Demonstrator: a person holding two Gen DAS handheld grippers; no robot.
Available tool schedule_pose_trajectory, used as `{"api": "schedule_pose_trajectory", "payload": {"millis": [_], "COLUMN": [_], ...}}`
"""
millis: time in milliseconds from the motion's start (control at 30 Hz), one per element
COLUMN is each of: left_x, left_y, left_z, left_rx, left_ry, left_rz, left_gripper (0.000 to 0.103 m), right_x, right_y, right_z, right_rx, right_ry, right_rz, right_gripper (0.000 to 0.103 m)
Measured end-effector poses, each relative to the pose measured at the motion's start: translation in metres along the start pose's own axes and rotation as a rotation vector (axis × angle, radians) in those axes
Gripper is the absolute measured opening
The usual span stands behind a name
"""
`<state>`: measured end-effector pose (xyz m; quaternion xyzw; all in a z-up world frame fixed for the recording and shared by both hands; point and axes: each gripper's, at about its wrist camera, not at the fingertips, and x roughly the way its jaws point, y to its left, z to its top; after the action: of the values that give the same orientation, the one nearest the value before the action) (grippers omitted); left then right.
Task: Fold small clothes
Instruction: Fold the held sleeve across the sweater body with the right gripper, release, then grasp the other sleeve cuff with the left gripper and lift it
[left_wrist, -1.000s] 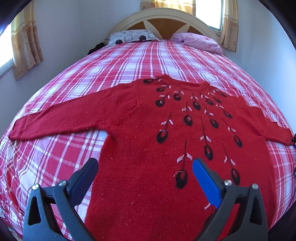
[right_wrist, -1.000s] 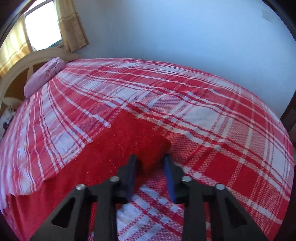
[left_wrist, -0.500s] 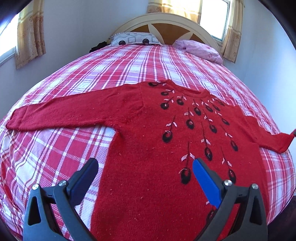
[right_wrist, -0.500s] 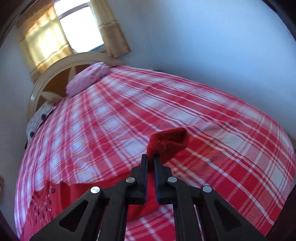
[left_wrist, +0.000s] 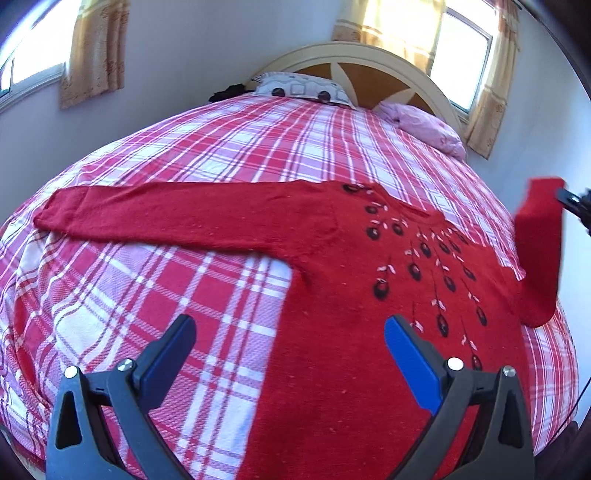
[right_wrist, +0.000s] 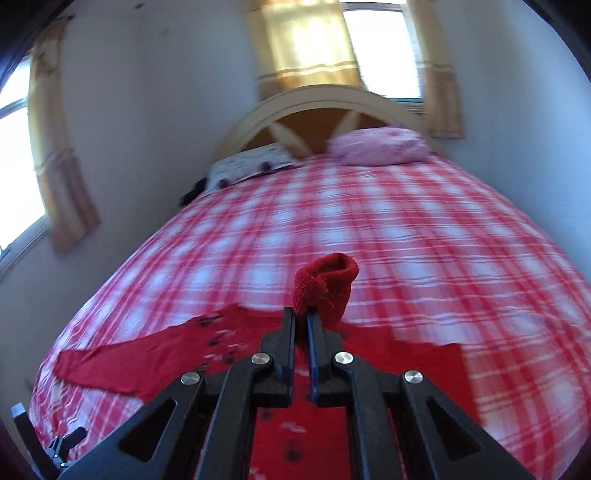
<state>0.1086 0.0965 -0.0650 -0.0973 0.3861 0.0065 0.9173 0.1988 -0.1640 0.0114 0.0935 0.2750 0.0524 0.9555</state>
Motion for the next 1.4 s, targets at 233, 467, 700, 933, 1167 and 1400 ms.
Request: {"api": "schedule_pose_trajectory", "payload": {"millis": [233, 467, 700, 933, 1167, 1400], "left_x": [-0.004, 0.005, 0.015, 0.029, 0.02, 0.02], "left_y": [0.023, 0.04, 0.045, 0.048, 0.06, 0.097], "left_z": [-0.001, -0.004, -0.008, -0.011, -0.009, -0.003], "left_rx": [-0.015, -0.033, -0.029, -0.051, -0.044, -0.124], "left_ry": [-0.023, -0.004, 0.017, 0.053, 0.036, 0.021], "left_rz": [0.05, 0.083, 0.092, 0.096, 0.153, 0.209], "left_gripper": [0.103, 0.103, 0.103, 0.103, 0.103, 0.103], "right_x": [0.105, 0.155, 0.114, 0.117, 0.156, 0.143], "right_y": [0.104, 0.137, 0.081, 0.089, 0.141, 0.148], "right_z": [-0.072, -0.118, -0.091, -0.101, -0.126, -0.134], "right_rx": [-0.061, -0.086, 0.146, 0.035, -0.124, -0.236], "right_ry": [0.144, 0.277, 0.18, 0.167, 0.303, 0.325], "right_rz": [0.137, 0.255, 0.481, 0.273, 0.26, 0.407], "right_gripper": [0.005, 0.008, 0.037, 0.06, 0.048, 0.06]}}
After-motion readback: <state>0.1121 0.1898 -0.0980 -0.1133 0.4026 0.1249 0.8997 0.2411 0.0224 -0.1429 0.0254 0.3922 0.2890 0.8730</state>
